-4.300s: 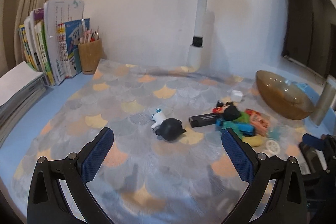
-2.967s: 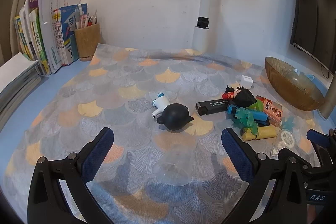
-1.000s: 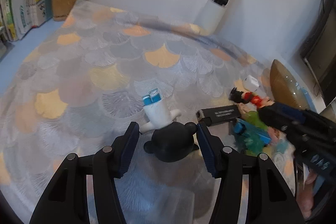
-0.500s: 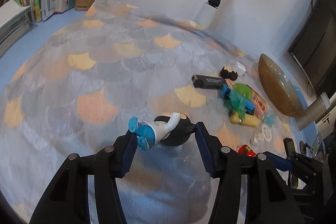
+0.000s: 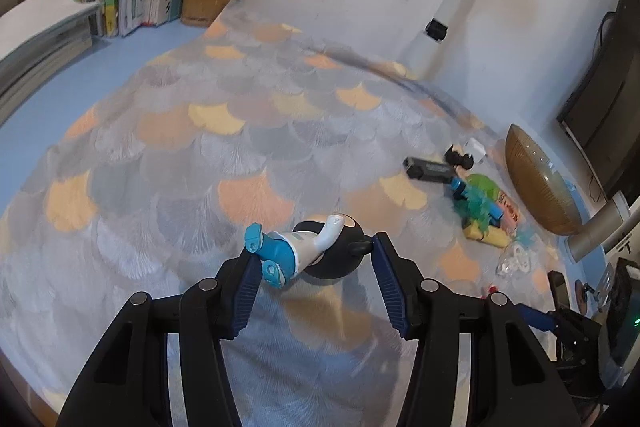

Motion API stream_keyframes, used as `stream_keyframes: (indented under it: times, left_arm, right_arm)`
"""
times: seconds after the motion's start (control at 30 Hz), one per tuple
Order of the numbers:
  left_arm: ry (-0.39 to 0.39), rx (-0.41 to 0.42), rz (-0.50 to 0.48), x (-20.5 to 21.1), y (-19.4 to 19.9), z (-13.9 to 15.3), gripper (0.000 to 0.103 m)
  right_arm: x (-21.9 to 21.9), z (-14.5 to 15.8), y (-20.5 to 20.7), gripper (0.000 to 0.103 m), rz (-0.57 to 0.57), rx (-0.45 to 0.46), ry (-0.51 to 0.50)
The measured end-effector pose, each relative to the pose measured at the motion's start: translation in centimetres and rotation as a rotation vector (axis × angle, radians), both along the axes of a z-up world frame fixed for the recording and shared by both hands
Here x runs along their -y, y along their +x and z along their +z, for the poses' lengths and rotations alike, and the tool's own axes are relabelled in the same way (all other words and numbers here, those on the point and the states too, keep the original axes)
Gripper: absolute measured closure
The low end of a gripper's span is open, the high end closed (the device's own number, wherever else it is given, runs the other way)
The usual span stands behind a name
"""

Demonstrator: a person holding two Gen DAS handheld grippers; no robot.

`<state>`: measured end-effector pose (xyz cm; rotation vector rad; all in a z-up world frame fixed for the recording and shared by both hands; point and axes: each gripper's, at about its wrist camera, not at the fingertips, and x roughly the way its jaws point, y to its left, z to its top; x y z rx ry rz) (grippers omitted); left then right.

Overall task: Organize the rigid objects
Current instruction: 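Grasp the white-and-blue figurine with the left tool while the right tool grasps the black-haired figurine, then carry both figurines to the amber bowl and open both tools inside it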

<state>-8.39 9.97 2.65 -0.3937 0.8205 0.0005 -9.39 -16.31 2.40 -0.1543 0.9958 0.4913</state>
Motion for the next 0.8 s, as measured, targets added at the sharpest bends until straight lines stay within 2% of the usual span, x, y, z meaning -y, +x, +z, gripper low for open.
stream_keyframes:
  times: [0.13,0.2,0.23,0.3,0.43,0.5,0.53,0.6,0.7,0.8]
  left_arm:
    - [0.009,0.000,-0.010,0.7,-0.1,-0.1,0.052]
    - [0.009,-0.002,-0.017,1.1,-0.1,0.0,0.052]
    - [0.008,0.002,-0.022,1.3,-0.1,0.1,0.052]
    - [0.015,0.013,-0.039,1.9,-0.1,0.4,0.052]
    - [0.041,0.073,-0.088,4.1,0.2,2.8,0.052]
    - [0.106,0.096,-0.102,5.6,0.7,4.6,0.052]
    - [0.170,0.120,-0.124,7.0,1.0,6.0,0.052]
    - [0.211,0.159,-0.165,8.9,1.8,8.2,0.052]
    - [0.177,0.213,-0.259,12.9,4.5,11.9,0.052]
    - [0.161,0.259,-0.356,17.6,7.1,14.4,0.052]
  right_arm:
    - [-0.8,0.2,-0.3,0.043,0.016,0.004,-0.003]
    - [-1.7,0.1,-0.6,0.068,0.027,0.011,-0.044]
    - [-2.1,0.0,-0.9,0.071,0.031,0.030,-0.081]
    - [-2.2,0.2,-1.1,0.071,0.033,0.048,-0.096]
    - [0.2,2.2,-0.5,0.071,-0.020,0.075,-0.052]
    - [2.3,4.5,0.1,0.071,-0.060,0.122,-0.049]
    - [3.2,5.4,0.4,0.071,-0.077,0.143,-0.053]
    - [5.6,7.7,1.3,0.071,-0.128,0.192,-0.074]
    - [9.7,10.5,3.2,0.071,-0.237,0.248,-0.108]
    - [14.1,12.0,5.6,0.071,-0.344,0.240,-0.092]
